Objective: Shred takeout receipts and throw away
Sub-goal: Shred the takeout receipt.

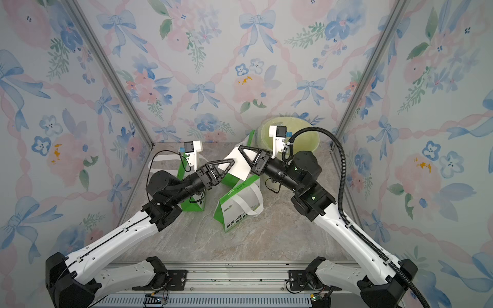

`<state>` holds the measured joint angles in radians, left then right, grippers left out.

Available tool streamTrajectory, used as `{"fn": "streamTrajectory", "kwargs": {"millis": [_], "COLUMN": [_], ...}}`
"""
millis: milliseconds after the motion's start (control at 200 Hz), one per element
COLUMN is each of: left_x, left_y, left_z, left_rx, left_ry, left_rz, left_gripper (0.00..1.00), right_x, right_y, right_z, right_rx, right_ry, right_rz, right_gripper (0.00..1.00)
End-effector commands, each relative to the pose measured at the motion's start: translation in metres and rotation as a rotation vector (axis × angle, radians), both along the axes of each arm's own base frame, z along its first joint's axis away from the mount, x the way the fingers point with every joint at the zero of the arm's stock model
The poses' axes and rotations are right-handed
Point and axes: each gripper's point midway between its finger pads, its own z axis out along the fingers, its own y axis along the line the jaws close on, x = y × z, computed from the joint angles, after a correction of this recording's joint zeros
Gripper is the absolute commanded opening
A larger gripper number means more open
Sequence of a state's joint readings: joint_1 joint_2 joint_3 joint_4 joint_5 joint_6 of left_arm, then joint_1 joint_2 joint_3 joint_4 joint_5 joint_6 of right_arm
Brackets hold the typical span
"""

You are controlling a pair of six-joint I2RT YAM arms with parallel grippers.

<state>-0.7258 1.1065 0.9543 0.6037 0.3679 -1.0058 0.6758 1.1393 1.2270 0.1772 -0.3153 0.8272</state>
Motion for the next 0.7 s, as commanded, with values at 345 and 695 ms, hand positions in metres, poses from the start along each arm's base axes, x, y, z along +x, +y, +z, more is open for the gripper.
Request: {"fn": "streamTrajectory", "kwargs": {"millis": [345,695], "left_x": [0.004,0.005], "left_y": [0.002,0.014], "left_z": [0.001,-0.012], "left_rx": [-0.058,0.073], "left_ry": [0.023,-0.139], "left_rz": [0.014,0.151], "left_gripper": [0.03,0.0], "right_x": [-0.005,-0.02], "right_y": [-0.004,-0.036], "right_z": [-0.001,-0.032], "right_rx": [0.01,-0.413], "right_ry": [-0.007,-0.071], "right_rz": [0.015,-0.045], "right_gripper": [0.0,0.62]}}
